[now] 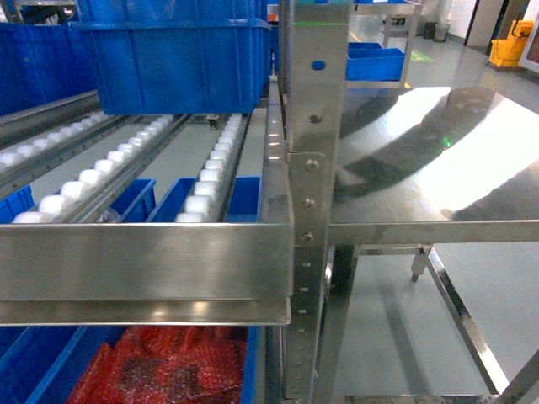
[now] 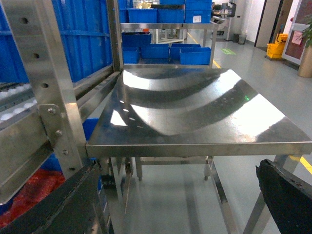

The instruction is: Pick blue part to blue bin on bottom shelf

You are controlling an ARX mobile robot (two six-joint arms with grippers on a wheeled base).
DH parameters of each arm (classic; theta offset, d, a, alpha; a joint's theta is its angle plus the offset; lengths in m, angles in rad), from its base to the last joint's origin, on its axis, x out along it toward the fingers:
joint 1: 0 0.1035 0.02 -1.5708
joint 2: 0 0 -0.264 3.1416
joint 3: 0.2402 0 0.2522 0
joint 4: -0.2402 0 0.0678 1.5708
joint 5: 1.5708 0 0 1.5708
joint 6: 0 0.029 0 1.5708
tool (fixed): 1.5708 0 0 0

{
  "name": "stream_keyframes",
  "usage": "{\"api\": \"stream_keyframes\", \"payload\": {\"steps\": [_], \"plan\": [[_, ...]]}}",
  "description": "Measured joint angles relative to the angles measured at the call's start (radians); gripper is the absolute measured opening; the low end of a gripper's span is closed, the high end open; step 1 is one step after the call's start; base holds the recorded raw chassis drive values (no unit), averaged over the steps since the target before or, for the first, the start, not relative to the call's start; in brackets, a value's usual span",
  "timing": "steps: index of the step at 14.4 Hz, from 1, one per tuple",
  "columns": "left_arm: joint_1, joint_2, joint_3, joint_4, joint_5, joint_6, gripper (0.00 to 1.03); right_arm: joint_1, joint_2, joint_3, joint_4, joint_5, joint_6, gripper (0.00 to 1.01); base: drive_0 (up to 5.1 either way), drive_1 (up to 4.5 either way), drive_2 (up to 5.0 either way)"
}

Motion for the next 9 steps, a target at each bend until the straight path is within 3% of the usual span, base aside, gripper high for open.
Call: {"api": "stream_keyframes", "payload": {"steps": [9], "plan": [[0.0, 0.0, 0.0, 0.0, 0.0, 0.0, 0.44, 0.0, 0.0, 0.0, 0.0, 0.001, 0.0, 0.98, -5.0, 2.48, 2.5]]}}
